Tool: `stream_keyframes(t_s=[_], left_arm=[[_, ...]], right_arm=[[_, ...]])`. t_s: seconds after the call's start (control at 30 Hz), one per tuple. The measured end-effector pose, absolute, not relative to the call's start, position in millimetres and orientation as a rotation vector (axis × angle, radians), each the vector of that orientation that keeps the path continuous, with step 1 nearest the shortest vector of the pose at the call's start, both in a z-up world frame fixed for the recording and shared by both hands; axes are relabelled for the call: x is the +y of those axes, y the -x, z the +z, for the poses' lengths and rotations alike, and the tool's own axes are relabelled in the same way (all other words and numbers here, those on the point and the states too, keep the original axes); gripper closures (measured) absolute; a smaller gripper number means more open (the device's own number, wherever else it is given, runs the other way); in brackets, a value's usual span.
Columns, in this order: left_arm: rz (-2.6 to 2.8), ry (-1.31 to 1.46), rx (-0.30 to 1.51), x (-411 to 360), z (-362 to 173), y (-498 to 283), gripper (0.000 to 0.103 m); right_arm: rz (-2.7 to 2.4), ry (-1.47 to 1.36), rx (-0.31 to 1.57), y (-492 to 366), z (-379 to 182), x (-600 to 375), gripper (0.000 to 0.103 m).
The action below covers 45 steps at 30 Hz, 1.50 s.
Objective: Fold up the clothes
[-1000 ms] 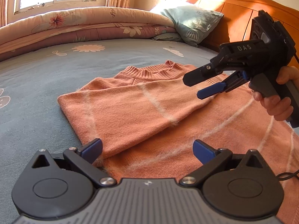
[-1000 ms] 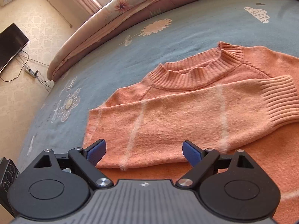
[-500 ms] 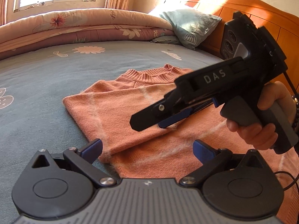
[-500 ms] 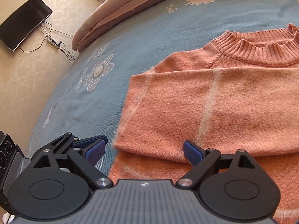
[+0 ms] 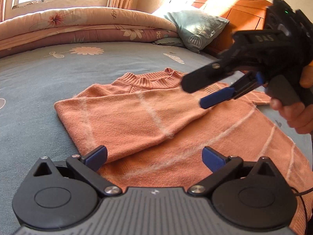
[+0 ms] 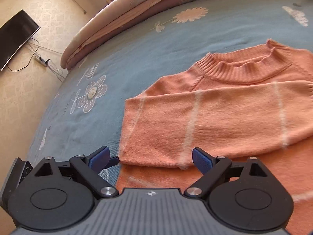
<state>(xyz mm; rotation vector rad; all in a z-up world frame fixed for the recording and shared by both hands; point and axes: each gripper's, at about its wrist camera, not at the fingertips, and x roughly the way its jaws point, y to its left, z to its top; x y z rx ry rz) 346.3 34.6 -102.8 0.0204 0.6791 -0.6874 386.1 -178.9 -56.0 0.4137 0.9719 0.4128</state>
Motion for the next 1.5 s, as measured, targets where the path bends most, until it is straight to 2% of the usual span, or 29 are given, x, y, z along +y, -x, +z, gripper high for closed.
stream_keyframes(t_s=[0.17, 0.33, 0.5, 0.77, 1.1, 1.23, 1.4, 1.5], left_arm=[[-0.701, 0.009, 0.689, 25.2, -92.4, -342.4, 0.001], [-0.707, -0.073, 0.699, 0.1, -85.4, -326.5, 0.001], [-0.689, -0.172, 0.722, -27.1, -90.0, -311.3, 0.001], [-0.653, -0.202, 0.832, -52.8, -122.3, -322.3, 0.001], [-0.665, -0.175, 0.834, -45.6, -127.4, -323.4, 0.001], [-0.668, -0.166, 0.832, -44.8, -127.6, -323.7, 0.001], [-0.682, -0.157, 0.826, -41.3, -128.1, -324.1, 0.001], [-0.694, -0.146, 0.823, -38.3, -128.4, -325.2, 0.001]], right_arm=[[0.274, -0.449, 0.909, -323.8, -24.7, -246.1, 0.007], [0.155, -0.490, 0.879, -260.5, -21.1, -293.9, 0.006], [0.152, -0.540, 0.888, -223.8, -43.9, -319.7, 0.004], [0.166, -0.627, 0.978, -199.3, -115.4, -329.8, 0.004], [-0.015, -0.659, 0.894, -106.7, -117.6, -357.7, 0.004], [0.024, -0.690, 0.823, -117.5, -114.2, -344.5, 0.004], [0.067, -0.711, 0.847, -148.6, -120.2, -324.4, 0.004], [0.041, -0.719, 0.849, -139.7, -127.9, -330.4, 0.005]])
